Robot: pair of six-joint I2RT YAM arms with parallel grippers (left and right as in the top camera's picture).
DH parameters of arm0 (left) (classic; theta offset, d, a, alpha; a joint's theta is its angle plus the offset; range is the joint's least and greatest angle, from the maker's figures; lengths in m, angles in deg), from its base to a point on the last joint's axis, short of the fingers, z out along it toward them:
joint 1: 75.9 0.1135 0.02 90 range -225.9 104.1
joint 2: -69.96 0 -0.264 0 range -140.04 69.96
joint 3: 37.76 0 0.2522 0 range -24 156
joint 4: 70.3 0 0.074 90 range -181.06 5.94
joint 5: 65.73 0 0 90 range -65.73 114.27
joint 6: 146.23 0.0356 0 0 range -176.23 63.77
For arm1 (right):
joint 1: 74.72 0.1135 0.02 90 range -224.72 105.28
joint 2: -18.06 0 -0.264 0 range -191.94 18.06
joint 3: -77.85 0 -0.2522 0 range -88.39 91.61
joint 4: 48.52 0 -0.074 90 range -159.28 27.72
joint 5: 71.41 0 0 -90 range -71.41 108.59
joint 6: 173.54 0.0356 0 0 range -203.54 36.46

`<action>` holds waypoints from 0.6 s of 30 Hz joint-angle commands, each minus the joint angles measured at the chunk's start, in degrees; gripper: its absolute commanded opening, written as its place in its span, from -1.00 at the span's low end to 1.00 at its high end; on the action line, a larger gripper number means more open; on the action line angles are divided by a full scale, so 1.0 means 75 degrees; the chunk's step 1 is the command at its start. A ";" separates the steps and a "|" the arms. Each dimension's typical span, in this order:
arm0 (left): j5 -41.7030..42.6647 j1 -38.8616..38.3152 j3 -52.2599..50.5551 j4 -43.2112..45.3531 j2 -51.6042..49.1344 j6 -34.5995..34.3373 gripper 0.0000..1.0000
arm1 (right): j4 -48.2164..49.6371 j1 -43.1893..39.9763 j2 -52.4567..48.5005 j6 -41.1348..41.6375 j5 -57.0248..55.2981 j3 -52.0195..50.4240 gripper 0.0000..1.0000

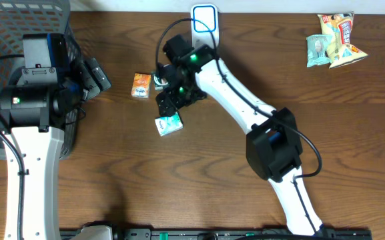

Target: Scan the item barcode

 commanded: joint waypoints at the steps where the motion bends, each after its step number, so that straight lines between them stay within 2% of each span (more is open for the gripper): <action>1: -0.0041 0.0032 0.0000 -0.0015 0.0044 -0.0067 0.96 | -0.0035 0.0052 0.0055 0.0122 -0.0093 -0.0035 0.70; 18: -0.0041 0.0032 0.0000 -0.0012 0.0044 -0.0067 0.96 | 0.0003 0.0035 0.0055 0.0122 -0.0090 -0.0035 0.78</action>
